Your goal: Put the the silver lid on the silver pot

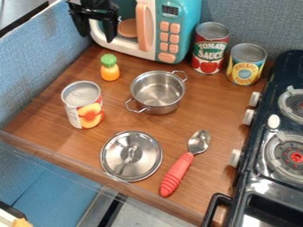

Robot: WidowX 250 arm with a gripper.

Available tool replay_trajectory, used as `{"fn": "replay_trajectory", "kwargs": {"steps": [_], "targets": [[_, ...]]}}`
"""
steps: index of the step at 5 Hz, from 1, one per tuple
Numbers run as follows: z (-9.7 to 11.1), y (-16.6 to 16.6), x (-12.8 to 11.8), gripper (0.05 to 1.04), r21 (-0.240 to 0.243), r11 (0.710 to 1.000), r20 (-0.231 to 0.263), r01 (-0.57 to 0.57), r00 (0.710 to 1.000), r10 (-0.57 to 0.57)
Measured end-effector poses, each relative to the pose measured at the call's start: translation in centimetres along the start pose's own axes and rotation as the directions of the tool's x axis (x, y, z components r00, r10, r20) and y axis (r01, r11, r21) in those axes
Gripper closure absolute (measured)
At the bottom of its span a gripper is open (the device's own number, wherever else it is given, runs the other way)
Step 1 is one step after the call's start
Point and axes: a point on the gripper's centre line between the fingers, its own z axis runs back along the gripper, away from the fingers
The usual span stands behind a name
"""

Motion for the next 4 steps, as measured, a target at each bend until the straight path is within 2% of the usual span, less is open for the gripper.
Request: {"fn": "replay_trajectory", "kwargs": {"steps": [1,2,3,4], "targets": [[-2.1,-0.4,-0.9,0.082,-0.028,1.0,-0.055,0.004,0.998,-0.006],[-2.0,-1.6,-2.8,0.083,-0.095,0.994,-0.099,0.058,0.993,-0.067],[2.0,-3.8,-4.5,0.083,-0.112,0.987,-0.042,0.113,0.992,-0.119],[3.2,-8.2,-6.3,0.083,-0.13,0.965,-0.02,0.228,0.972,-0.232]]}}
